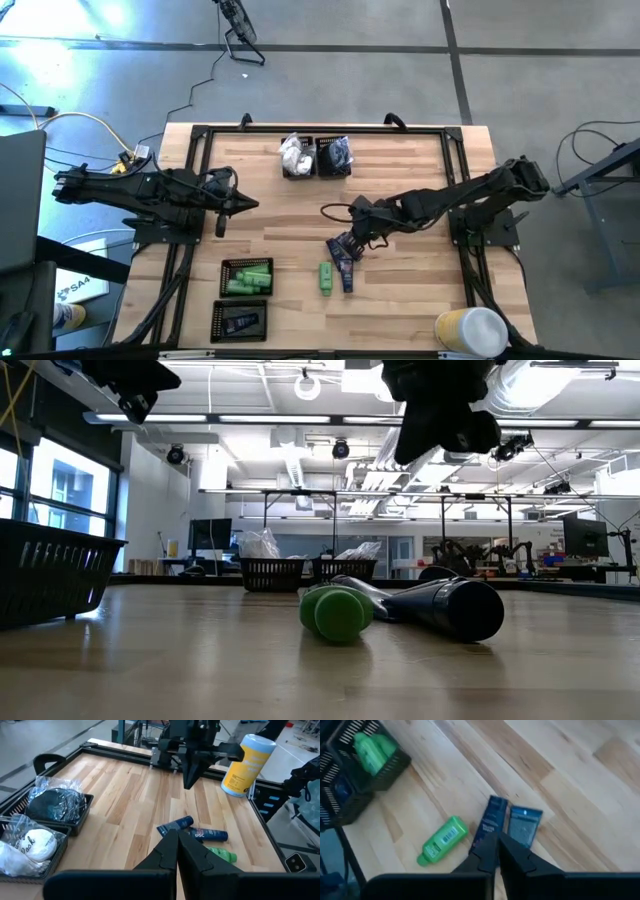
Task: Pick & Place Travel size toiletries
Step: Put the dark blue shave cream into the bottom left basket
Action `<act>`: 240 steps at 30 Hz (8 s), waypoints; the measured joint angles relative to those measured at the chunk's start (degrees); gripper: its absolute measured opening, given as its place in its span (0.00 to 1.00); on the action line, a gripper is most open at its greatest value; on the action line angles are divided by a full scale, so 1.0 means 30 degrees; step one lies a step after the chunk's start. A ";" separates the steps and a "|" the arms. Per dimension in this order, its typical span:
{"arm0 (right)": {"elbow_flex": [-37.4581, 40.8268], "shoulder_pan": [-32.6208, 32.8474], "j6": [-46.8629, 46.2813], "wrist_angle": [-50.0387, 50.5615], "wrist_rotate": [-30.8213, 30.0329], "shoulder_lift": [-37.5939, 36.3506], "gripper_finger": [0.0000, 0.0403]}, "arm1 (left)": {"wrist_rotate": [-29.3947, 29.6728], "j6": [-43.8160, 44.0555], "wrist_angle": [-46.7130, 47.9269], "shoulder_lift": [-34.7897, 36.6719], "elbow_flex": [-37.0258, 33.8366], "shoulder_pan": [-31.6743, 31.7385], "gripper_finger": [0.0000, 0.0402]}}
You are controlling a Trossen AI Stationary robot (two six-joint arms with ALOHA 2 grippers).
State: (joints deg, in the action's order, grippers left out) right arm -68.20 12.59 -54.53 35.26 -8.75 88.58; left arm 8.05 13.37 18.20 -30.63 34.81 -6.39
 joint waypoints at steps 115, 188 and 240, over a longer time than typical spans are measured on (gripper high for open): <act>0.0022 0.0383 -0.1236 0.0670 0.3396 0.6870 0.51 | 0.1217 -0.0073 0.0852 -0.0002 0.0015 0.0000 0.00; 0.0000 -0.0208 0.6141 -0.4407 -0.7595 0.2433 0.32 | -1.5358 1.3905 -1.2056 -1.2774 0.0015 1.1758 0.01; 0.0000 -0.0492 0.6754 -0.4945 -0.6877 0.2433 0.33 | -0.6991 1.5445 -1.6021 -1.4851 0.0022 0.6328 0.45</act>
State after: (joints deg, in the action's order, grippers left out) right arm -68.20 11.11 -34.27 20.43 -29.38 95.88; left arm -12.92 59.70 -29.87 -75.18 34.87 12.59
